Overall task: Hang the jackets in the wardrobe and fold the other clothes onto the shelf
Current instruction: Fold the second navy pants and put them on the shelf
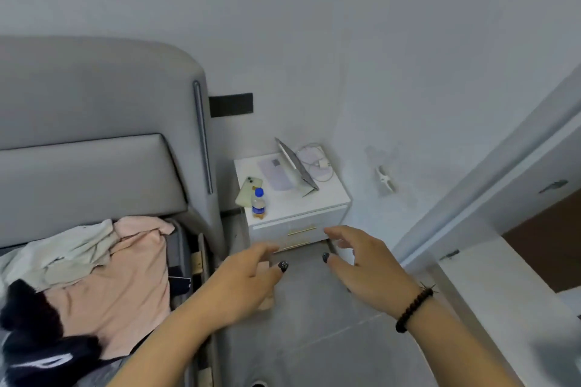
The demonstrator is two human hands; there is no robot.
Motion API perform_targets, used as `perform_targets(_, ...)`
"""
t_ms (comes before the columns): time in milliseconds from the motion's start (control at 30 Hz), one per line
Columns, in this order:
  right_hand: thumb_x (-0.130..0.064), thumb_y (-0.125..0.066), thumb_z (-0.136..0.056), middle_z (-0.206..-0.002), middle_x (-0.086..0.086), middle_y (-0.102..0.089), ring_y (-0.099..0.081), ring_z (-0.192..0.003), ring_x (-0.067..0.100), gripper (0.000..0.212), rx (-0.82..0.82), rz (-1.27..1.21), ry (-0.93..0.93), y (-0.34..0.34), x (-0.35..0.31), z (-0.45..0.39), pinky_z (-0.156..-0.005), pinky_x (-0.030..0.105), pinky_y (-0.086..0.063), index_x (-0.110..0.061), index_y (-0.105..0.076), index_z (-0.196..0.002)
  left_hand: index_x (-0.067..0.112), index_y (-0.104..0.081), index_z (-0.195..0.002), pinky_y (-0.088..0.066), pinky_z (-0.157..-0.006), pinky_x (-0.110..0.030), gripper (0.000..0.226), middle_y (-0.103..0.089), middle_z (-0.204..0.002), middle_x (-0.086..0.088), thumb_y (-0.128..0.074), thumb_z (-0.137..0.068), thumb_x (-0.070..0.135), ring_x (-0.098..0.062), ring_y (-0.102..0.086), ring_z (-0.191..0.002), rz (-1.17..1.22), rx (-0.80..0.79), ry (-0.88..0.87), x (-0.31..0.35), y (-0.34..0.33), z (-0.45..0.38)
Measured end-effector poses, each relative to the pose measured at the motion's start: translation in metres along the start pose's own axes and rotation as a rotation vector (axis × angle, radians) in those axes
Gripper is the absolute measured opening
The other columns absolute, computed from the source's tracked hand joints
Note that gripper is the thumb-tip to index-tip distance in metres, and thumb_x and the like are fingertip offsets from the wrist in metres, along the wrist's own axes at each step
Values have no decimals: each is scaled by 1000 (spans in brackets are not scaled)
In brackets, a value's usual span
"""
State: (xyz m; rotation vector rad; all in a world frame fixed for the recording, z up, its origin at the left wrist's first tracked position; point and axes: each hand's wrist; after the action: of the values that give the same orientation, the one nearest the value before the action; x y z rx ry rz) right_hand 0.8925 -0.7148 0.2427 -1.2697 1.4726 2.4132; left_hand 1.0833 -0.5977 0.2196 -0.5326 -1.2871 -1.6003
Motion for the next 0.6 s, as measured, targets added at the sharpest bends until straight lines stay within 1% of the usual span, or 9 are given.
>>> perform_targets(67,-29,-55,-93,-132,-18,-47,-42,-122,-1,44,-55,26,34,-33,-22,-21,-90,5,-30,-30,-45,-136,38,-50,-133,-37,-92,-9,38,-54,-134,18,-54,-95,37,7,-50,-118,26,32,37,-34,23,3)
perform_targets(133,-30,-55,-93,-134,-15,-47,-42,-123,2,45,-112,67,69,-65,-42,-38,-96,12,-29,-29,-44,-137,37,-51,-131,-37,-96,-14,36,-56,-131,17,-55,-95,36,5,-49,-120,44,61,84,-66,43,9)
perform_targets(200,-31,-54,-94,-135,-13,-48,-43,-122,5,45,-176,102,102,-92,-61,-52,-95,14,-30,-28,-44,-137,35,-52,-129,-43,-97,-17,34,-60,-124,15,-56,-95,33,2,-55,-113,86,81,151,-96,58,17)
perform_targets(233,-31,-54,-94,-135,-13,-47,-42,-123,5,45,-208,113,118,-104,-68,-57,-96,14,-30,-28,-44,-137,34,-52,-129,-44,-93,-15,34,-61,-120,16,-56,-95,32,1,-56,-109,117,92,183,-108,64,22)
perform_targets(300,-32,-53,-94,-137,-15,-46,-40,-124,2,44,-268,134,146,-124,-80,-67,-96,12,-28,-30,-43,-137,34,-52,-126,-40,-86,-7,33,-58,-120,18,-56,-95,27,3,-54,-110,184,122,236,-131,72,31)
perform_targets(367,-31,-52,-94,-136,-15,-46,-41,-120,0,43,-316,153,166,-140,-88,-75,-91,7,-27,-30,-44,-136,33,-53,-125,-37,-91,-9,32,-56,-124,15,-56,-95,23,3,-51,-116,229,149,275,-151,75,40)
perform_targets(433,-30,-51,-94,-135,-14,-47,-41,-119,0,42,-358,177,187,-154,-94,-83,-88,6,-26,-29,-45,-136,32,-53,-122,-38,-101,-16,29,-58,-124,12,-56,-96,19,0,-52,-118,286,179,316,-169,77,48)
perform_targets(500,-29,-51,-94,-135,-13,-47,-41,-121,1,42,-397,198,205,-169,-98,-91,-91,10,-28,-29,-45,-136,32,-54,-119,-39,-106,-22,28,-60,-123,10,-57,-96,16,-3,-53,-120,347,215,358,-188,77,53)
perform_targets(600,-31,-49,-94,-137,-12,-46,-42,-125,3,42,-487,220,223,-198,-97,-104,-99,15,-33,-29,-45,-136,32,-52,-117,-39,-106,-23,28,-60,-122,10,-57,-96,16,-4,-53,-119,391,265,415,-218,71,56)
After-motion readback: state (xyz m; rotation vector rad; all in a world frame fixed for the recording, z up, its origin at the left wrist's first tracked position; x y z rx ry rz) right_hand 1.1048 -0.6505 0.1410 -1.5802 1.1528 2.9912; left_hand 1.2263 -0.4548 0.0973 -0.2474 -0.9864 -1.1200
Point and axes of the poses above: each hand's wrist, its own z-axis away from the middle knuckle, its own y-axis out of the back of the hand, x = y × z
